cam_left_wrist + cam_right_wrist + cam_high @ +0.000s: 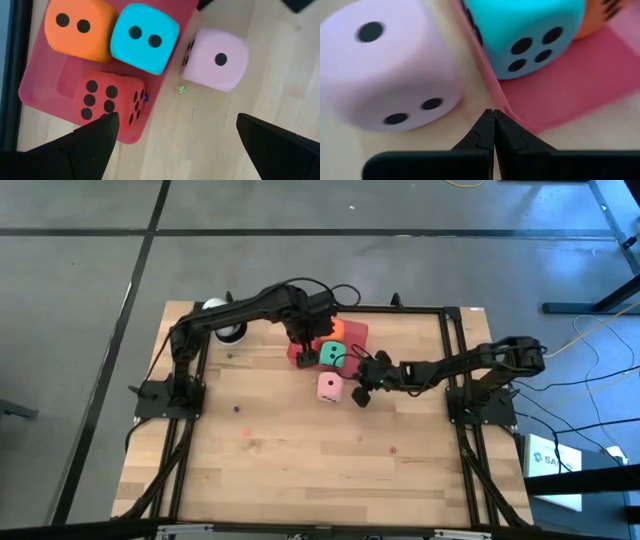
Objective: Pick & Place Dice
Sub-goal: Put the pink die into the pink bin
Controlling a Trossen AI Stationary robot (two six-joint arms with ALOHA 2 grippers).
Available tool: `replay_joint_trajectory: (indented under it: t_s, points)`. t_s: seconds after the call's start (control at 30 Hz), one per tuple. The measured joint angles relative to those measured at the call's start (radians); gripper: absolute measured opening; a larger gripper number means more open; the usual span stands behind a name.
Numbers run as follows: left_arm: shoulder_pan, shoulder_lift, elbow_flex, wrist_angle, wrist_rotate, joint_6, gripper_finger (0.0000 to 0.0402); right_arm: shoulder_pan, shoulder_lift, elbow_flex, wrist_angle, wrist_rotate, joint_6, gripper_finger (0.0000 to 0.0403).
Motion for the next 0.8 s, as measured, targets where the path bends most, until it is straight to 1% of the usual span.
replay_joint_trajectory:
  t_s: [0.1,0.27,0.43,0.6,0.67,0.8]
  points:
    - [-0.026,-0.007,0.0,-0.006,-0.043,-0.015,0.04,-0.008,0.001,0.0,0.0,0.053,-0.003,0.0001]
    - [-0.068,-0.022,0.0,-0.026,-0.098,-0.046,0.04,-0.048,0.001,0.0,0.0,0.098,-0.028,0.0001]
    - [-0.117,-0.03,0.0,-0.047,-0.134,-0.075,0.04,-0.08,0.001,0.0,0.018,0.058,-0.053,0.0001]
    - [-0.187,-0.076,-0.009,-0.065,-0.204,-0.108,0.04,-0.071,-0.02,0.0,0.078,0.034,-0.072,0.0008]
    - [-0.221,-0.132,-0.058,-0.013,-0.249,-0.116,0.04,-0.061,-0.05,0.0,0.087,0.031,-0.077,0.0011]
    - [-0.279,-0.323,-0.263,0.211,-0.309,-0.142,0.04,-0.038,-0.114,0.0,0.105,0.03,-0.1,0.0013]
